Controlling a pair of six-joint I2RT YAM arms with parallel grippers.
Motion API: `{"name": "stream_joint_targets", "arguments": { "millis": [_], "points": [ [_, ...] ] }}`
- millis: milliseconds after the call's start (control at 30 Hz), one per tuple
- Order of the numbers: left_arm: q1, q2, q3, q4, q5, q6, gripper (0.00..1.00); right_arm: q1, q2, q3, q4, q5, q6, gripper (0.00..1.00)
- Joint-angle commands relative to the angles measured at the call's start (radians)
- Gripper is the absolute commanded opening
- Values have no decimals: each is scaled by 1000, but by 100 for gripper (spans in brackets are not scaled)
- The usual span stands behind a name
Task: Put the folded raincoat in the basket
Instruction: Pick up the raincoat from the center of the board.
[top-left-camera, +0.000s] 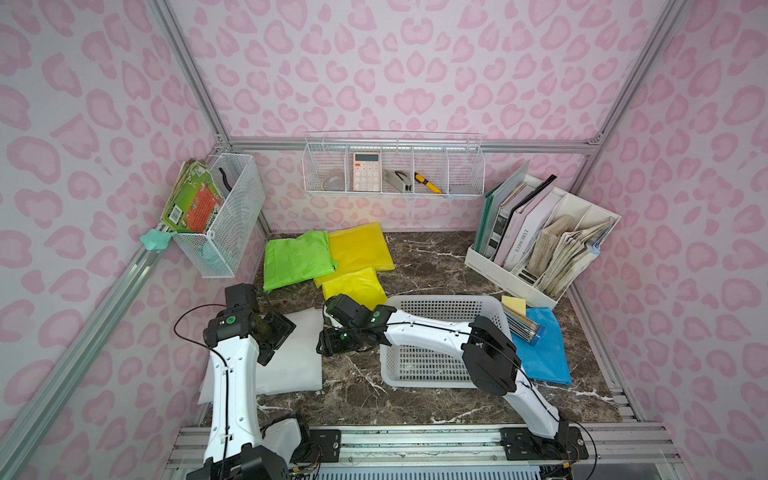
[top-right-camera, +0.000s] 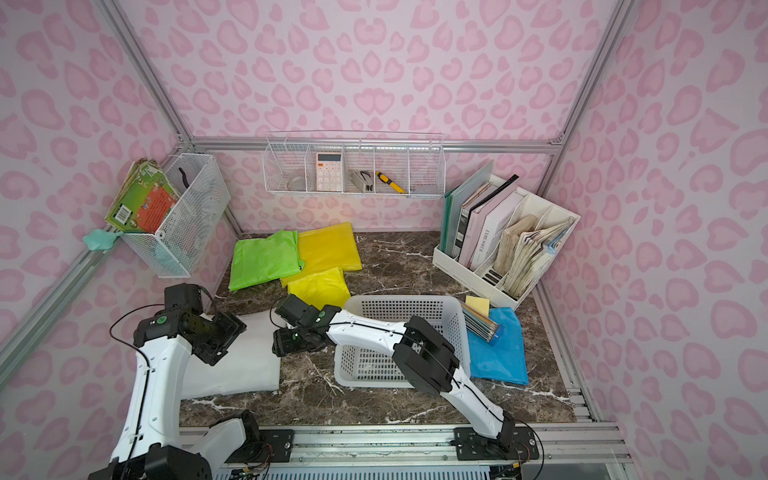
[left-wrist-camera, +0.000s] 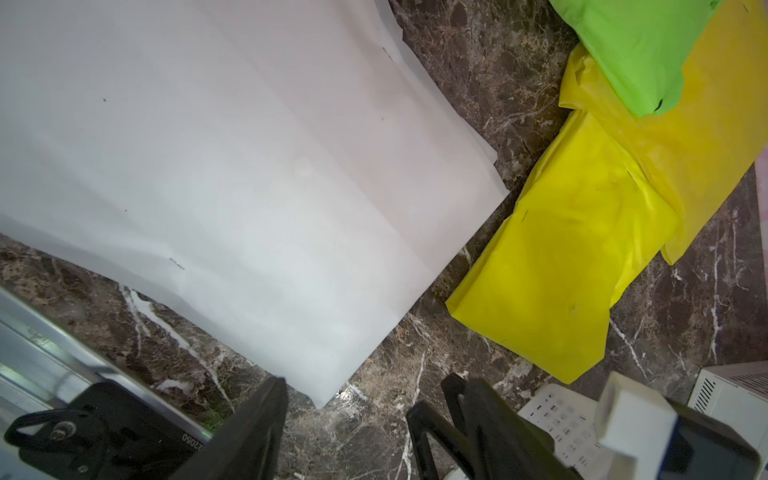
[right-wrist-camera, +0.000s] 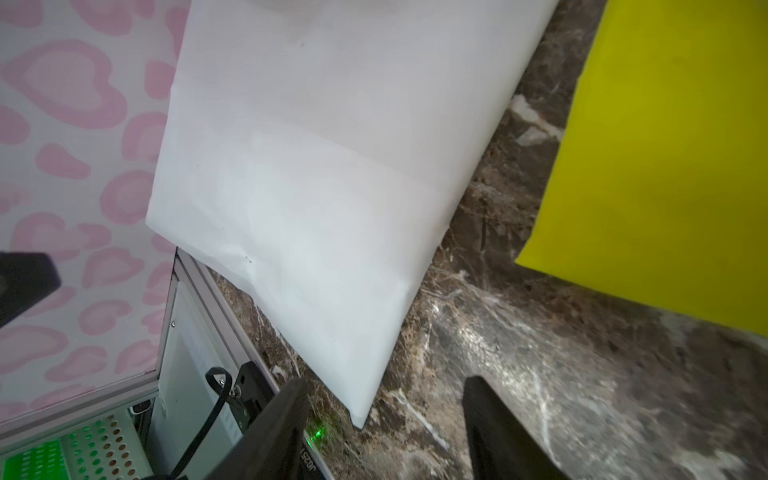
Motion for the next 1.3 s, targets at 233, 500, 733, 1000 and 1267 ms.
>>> {"name": "stream_joint_targets", "arguments": {
  "millis": [233,500,733,1000,1267],
  "points": [
    [2,4,-5,1,3,12,73,-20,204,177,13,-115,86,57],
    [1,2,-12,8,7,11,73,-50,293,231,33,-147,116,45],
    [2,-1,-18,15,14,11,73,-75,292,255,21,-126,52,9],
    [1,12,-21,34,114,28,75,-137,116,191,-182,3,-166,0],
    [-2,70,-109,116,287,-35,79,-250,-17,41,-213,69,-292,0]
  ]
}}
